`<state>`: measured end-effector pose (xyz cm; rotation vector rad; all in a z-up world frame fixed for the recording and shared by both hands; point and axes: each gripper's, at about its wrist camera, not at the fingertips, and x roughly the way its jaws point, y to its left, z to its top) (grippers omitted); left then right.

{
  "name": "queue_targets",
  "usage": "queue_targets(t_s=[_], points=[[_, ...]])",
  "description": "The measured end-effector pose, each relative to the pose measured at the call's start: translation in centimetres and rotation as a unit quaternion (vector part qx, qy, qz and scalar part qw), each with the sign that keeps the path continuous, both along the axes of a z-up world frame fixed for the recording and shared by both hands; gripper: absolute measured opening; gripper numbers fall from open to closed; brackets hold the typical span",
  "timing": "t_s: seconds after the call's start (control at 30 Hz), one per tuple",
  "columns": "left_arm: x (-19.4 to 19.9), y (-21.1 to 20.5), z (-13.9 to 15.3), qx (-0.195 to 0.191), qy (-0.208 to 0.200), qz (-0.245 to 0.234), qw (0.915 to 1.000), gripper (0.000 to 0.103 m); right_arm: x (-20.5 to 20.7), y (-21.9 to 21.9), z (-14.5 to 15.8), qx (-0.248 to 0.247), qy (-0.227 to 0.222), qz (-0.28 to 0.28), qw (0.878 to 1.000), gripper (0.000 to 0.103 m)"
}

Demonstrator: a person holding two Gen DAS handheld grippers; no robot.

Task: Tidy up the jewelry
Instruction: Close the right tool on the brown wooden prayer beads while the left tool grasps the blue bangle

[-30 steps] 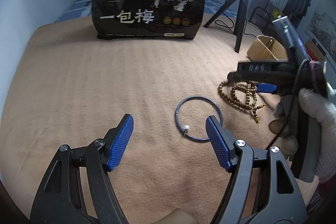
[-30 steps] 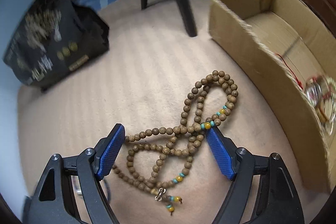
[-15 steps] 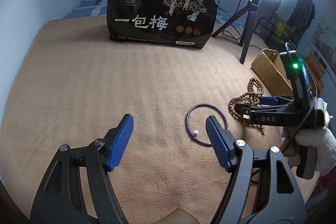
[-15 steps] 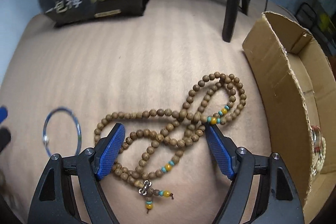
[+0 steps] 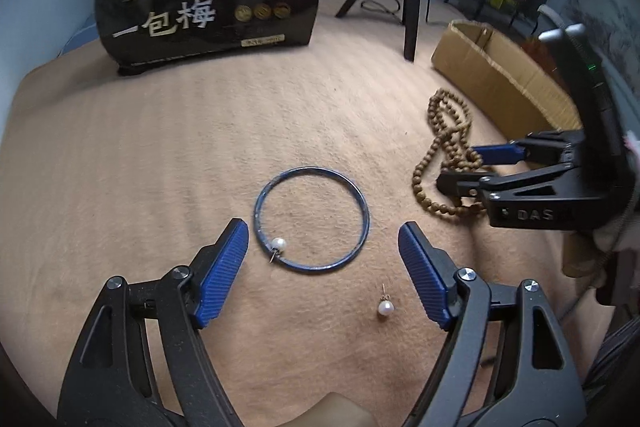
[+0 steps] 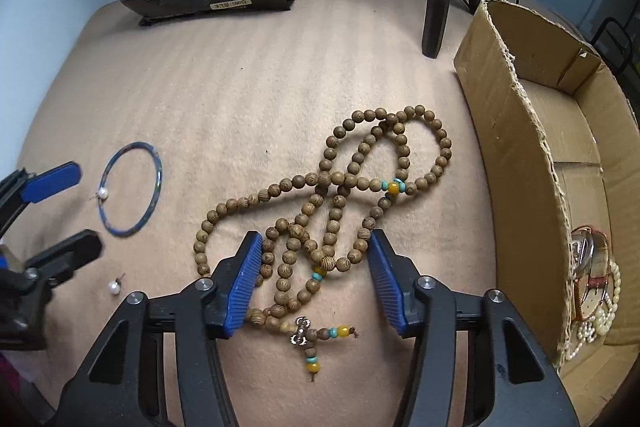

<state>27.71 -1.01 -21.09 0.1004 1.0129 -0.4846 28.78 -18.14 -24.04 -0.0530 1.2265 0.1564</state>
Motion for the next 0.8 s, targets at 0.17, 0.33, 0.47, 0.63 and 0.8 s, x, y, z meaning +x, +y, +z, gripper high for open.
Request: queue_targets(t_s=[0.17, 0.33, 0.47, 0.63, 0.8], points=[[0.5, -1.3, -1.2, 0.033, 0.005, -0.005, 0.9994, 0.08, -0.1, 0.2, 0.0, 0.001, -0.004, 0.002, 1.0, 0.054], [1.3, -1.4, -2.1, 0.059, 0.004, 0.01, 0.9982, 0.082, -0.6, -0.2, 0.2, 0.003, -0.005, 0.003, 1.0, 0.054], [1.8, -1.3, -2.2, 0.055, 0.001, 0.014, 0.9984, 0.083, -0.6, 0.0, 0.2, 0.001, -0.006, 0.003, 1.0, 0.054], [1.6, -1.5, -2.1, 0.059, -0.013, 0.018, 0.998, 0.075, -0.5, 0.3, 0.2, 0.001, -0.012, 0.007, 1.0, 0.045], [1.3, -1.8, -2.0, 0.065, -0.023, 0.019, 0.9974, 0.074, -0.6, 0.2, 0.5, 0.03, -0.01, 0.017, 0.999, 0.01]])
